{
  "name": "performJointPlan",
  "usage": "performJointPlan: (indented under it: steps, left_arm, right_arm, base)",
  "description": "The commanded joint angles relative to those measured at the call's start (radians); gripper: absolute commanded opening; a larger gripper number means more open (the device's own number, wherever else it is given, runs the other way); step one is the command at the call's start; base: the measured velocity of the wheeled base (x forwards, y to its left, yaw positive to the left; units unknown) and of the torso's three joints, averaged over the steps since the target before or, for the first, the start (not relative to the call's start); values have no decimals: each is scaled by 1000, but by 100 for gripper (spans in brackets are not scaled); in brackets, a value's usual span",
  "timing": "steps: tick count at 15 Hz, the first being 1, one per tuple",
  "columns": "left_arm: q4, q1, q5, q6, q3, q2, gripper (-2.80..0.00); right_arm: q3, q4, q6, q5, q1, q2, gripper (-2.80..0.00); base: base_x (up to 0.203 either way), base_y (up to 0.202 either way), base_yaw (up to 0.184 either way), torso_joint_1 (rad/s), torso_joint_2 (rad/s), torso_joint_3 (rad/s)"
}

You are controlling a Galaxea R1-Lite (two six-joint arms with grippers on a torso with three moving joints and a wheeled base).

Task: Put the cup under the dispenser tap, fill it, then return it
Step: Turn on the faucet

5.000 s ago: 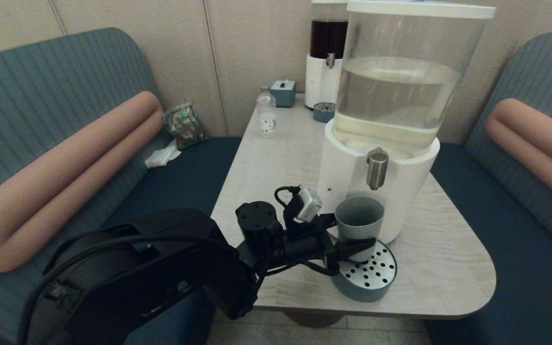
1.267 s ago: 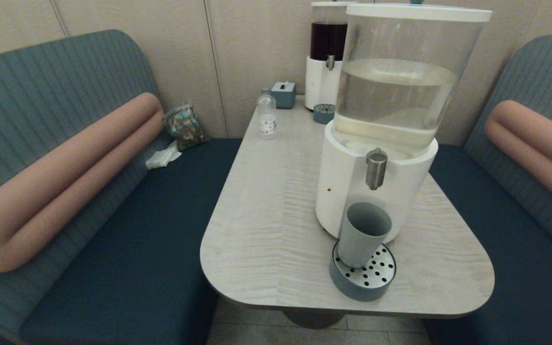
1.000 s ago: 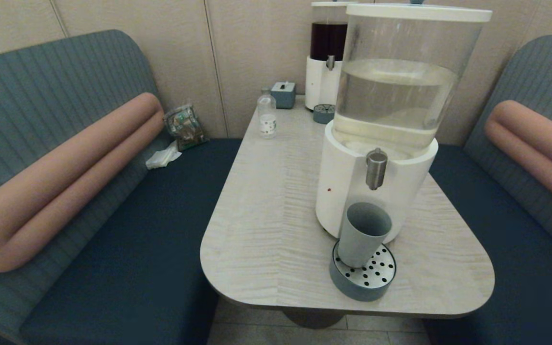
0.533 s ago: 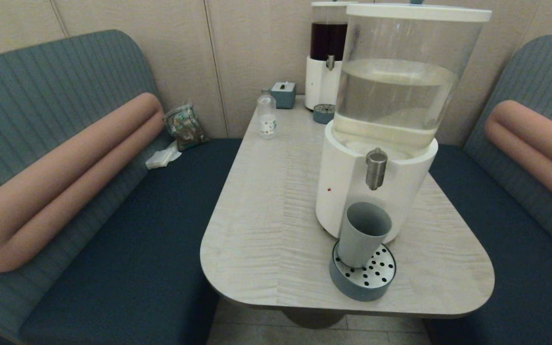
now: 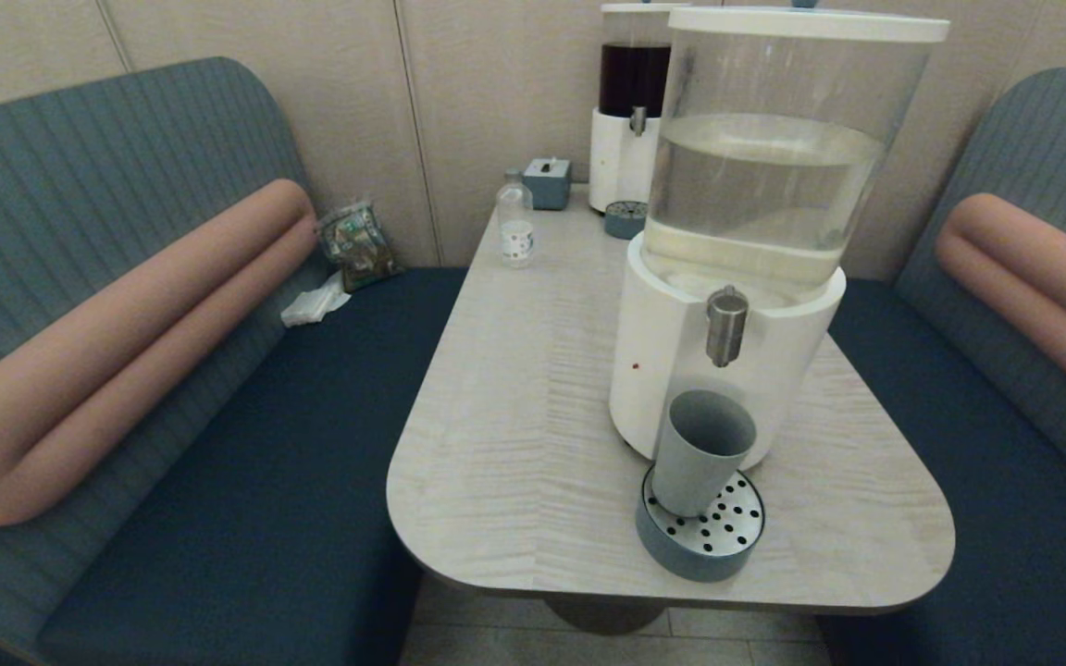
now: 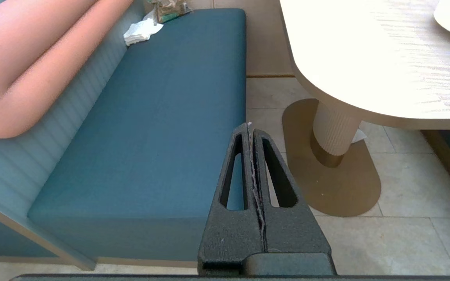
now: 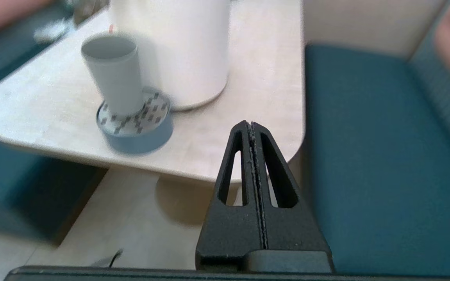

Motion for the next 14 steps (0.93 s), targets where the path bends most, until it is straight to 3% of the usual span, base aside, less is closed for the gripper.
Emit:
performJointPlan:
  steps: [1,4,7,9,11,14]
  left_arm:
    - [-3,0,-1,1,0,2,-280]
    - [-3,2,-1,1,0,2,-280]
    - [-1,0,-2,-4,0,2,-280]
    - [-1,1,-2,-5,0,2,-280]
    - [3,2,-2,-7,-1,2,-280]
    - [8,0,-4,-7,-3,2,-280]
  right_arm:
    - [-2,3,5,9,1,62,-280]
    - [1,21,102,107,4,72,-280]
    - [-41,76,172,360,5,152,-280]
    - [-93,82,211,482,5,254,-280]
    - [-164,85,234,564,5,364,-280]
    - [-302,124,270,599,10,560,-280]
  base:
    - [0,0,0,0,0,0]
    - [0,0,0,0,0,0]
    - [0,0,0,0,0,0]
    - [0,0,0,0,0,0]
    - [0,0,0,0,0,0]
    - [0,0,0,0,0,0]
